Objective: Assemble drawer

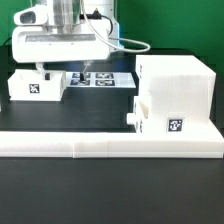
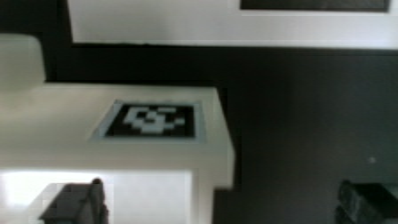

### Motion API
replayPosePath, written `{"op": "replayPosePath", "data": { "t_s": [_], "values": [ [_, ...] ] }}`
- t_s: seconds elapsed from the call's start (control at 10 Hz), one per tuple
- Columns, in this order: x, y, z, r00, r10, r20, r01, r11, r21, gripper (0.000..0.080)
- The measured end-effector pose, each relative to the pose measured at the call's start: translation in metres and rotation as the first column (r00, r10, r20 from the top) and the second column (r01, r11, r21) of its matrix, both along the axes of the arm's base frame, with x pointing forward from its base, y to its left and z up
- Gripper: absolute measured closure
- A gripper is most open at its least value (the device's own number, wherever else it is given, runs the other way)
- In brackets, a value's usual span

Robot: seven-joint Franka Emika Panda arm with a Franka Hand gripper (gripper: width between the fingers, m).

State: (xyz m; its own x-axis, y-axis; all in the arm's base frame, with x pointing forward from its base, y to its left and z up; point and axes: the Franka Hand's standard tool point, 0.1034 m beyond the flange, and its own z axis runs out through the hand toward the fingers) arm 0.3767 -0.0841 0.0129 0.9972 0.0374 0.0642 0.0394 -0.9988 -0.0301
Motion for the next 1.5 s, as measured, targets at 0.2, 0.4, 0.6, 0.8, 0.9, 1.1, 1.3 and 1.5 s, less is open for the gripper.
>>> {"op": "replayPosePath", "data": {
  "t_s": [0.2,0.4,0.6,0.8,0.9,1.1,1.3,1.5],
  "values": [
    [0.003,0.003,-0.007,0.999,0.040,0.000,-0.040,0.999,0.000,0.0150],
    [0.002,-0.008,-0.008,0.999,0.035,0.002,-0.035,0.999,-0.002,0.0150],
    [0.001,-0.008,-0.008,0.999,0.034,0.002,-0.034,0.999,-0.003,0.0199],
    [0.001,-0.008,-0.008,0.999,0.034,0.002,-0.034,0.999,-0.003,0.0374],
    [0.001,-0.008,-0.008,0.999,0.034,0.002,-0.034,0.999,-0.003,0.0557],
    [0.001,-0.008,-0.008,0.999,0.034,0.003,-0.034,0.999,-0.003,0.0690],
    [0.001,-0.008,-0.008,0.999,0.034,0.003,-0.034,0.999,-0.003,0.0758],
    [0.001,-0.008,-0.008,0.999,0.034,0.003,-0.034,0.999,-0.003,0.0758]
  ]
}}
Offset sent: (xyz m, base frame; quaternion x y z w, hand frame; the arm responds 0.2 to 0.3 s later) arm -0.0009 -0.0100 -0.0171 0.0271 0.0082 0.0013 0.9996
